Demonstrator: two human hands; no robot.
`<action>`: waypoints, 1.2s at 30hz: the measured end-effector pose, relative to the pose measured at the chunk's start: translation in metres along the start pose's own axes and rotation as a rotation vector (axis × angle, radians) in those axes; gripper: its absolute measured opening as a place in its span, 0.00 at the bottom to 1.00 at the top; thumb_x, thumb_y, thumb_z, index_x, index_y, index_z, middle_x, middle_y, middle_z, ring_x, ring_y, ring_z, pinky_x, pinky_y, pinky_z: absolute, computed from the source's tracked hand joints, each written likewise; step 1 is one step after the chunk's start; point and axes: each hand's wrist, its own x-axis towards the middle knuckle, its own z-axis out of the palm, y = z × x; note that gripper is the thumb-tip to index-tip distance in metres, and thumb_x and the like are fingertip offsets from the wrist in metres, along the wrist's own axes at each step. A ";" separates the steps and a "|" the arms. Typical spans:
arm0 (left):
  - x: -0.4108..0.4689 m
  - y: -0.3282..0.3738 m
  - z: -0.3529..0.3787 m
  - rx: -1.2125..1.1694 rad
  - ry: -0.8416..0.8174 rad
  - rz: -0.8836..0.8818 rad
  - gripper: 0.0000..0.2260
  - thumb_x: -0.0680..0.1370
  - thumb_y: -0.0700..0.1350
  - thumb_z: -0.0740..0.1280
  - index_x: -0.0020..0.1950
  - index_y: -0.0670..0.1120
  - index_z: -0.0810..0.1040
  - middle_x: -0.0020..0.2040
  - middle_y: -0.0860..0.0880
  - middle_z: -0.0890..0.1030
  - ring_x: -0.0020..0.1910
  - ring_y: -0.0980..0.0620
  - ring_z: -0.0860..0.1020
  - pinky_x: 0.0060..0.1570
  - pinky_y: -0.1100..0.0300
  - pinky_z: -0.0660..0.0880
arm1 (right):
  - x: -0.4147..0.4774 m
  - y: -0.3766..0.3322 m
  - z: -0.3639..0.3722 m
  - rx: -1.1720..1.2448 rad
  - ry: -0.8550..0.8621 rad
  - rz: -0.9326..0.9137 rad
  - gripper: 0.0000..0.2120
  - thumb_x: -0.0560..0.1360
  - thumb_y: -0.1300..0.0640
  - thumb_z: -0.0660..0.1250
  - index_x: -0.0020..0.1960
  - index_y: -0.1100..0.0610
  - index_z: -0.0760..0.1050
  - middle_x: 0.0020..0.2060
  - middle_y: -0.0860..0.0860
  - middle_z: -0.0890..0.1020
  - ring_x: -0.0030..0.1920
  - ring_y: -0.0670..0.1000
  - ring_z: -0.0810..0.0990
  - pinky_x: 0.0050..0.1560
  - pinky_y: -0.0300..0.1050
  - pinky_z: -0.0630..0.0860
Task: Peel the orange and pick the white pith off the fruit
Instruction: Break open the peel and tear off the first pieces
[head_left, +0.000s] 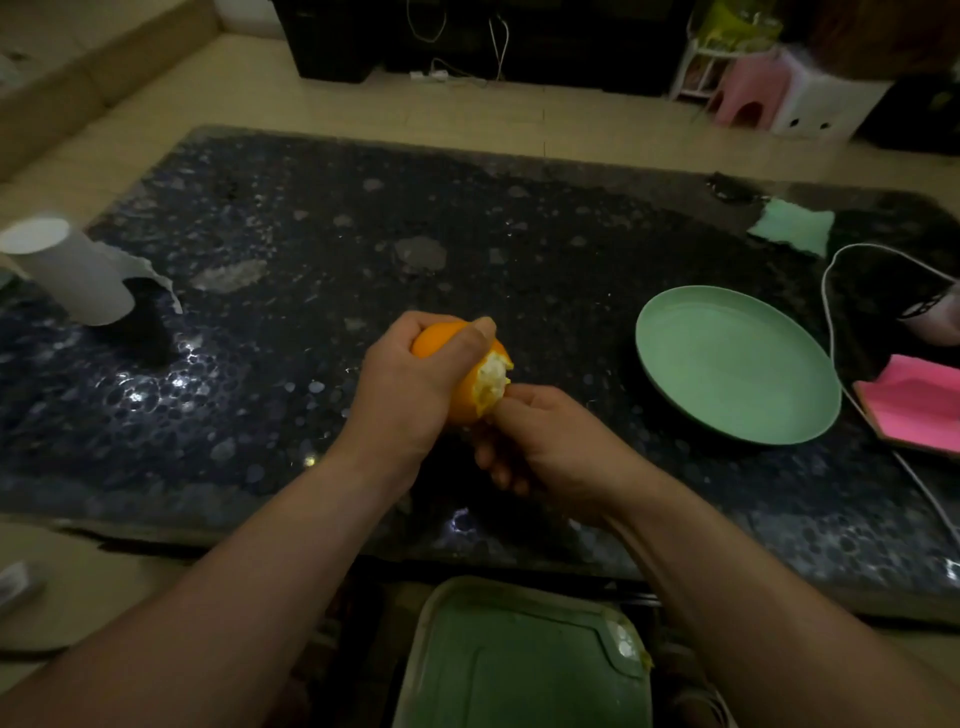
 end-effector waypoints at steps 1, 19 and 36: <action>0.001 0.001 0.000 -0.028 0.006 -0.022 0.15 0.76 0.57 0.77 0.54 0.49 0.82 0.51 0.42 0.86 0.45 0.44 0.85 0.38 0.54 0.81 | 0.000 0.000 0.000 -0.013 0.001 -0.007 0.12 0.85 0.56 0.59 0.52 0.62 0.77 0.33 0.52 0.80 0.29 0.49 0.75 0.28 0.41 0.68; 0.002 0.011 -0.004 -0.285 -0.092 -0.283 0.15 0.79 0.58 0.71 0.50 0.47 0.84 0.45 0.44 0.87 0.40 0.49 0.84 0.41 0.56 0.81 | -0.002 -0.008 -0.014 -0.308 0.019 -0.137 0.16 0.85 0.50 0.60 0.46 0.59 0.77 0.32 0.50 0.80 0.30 0.49 0.77 0.32 0.44 0.72; 0.012 0.010 -0.021 -0.645 -0.080 -0.547 0.26 0.77 0.67 0.66 0.57 0.46 0.85 0.55 0.42 0.86 0.46 0.44 0.83 0.56 0.51 0.77 | -0.004 -0.016 -0.016 0.223 -0.095 -0.138 0.13 0.85 0.56 0.58 0.43 0.53 0.76 0.32 0.52 0.76 0.30 0.49 0.70 0.31 0.44 0.61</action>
